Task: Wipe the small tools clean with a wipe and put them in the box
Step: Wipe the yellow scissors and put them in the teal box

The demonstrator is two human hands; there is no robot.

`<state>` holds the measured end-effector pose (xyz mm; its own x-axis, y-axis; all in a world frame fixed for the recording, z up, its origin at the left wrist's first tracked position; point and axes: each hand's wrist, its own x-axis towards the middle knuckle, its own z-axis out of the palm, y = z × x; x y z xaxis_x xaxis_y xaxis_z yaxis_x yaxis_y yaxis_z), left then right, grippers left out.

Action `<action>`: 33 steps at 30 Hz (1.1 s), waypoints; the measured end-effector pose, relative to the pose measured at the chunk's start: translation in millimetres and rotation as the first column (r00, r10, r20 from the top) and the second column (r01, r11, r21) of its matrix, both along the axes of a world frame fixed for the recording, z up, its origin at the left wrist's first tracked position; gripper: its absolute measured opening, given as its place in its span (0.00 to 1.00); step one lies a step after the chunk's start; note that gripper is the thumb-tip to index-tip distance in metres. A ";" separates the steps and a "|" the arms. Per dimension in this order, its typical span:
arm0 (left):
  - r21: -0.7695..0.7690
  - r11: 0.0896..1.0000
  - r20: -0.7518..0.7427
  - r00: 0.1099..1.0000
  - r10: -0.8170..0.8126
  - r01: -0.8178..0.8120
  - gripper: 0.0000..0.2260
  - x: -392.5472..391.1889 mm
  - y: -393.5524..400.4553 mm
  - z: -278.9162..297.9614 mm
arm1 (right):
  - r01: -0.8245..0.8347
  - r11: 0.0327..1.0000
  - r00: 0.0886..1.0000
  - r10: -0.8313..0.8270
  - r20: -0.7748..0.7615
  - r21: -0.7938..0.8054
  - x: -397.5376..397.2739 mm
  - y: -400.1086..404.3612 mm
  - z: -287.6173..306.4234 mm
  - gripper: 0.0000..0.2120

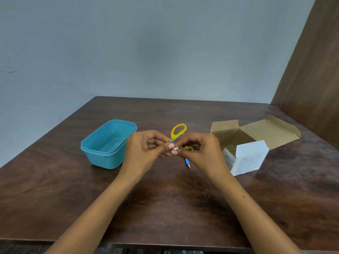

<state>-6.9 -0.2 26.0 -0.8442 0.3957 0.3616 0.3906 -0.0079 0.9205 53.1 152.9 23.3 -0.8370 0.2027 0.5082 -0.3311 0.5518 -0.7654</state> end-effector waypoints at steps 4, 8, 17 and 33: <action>0.008 1.000 0.038 0.999 -0.031 0.030 0.04 0.6 1.1 0.4 | -0.015 1.000 0.999 0.016 0.040 -0.021 2.6 3.2 1.6 0.06; 0.011 1.000 0.027 0.999 -0.016 0.016 0.04 1.8 0.3 0.5 | 0.023 0.997 0.999 -0.025 0.024 0.071 2.3 2.0 2.2 0.05; 0.065 0.994 0.288 0.952 -0.108 0.093 0.06 4.1 -0.1 3.0 | 0.171 0.939 0.960 -0.091 -0.264 0.300 1.1 1.8 2.4 0.03; 0.417 0.909 0.628 0.729 -0.270 -0.022 0.06 0.8 4.8 6.7 | 0.405 0.903 0.834 -0.301 -0.462 0.145 0.3 -7.3 -5.1 0.08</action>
<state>-6.1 4.6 32.8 -0.8718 0.4729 -0.1279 -0.3443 -0.4057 0.8467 53.4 145.6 18.2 -0.4266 0.2780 0.8606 -0.3384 0.8334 -0.4370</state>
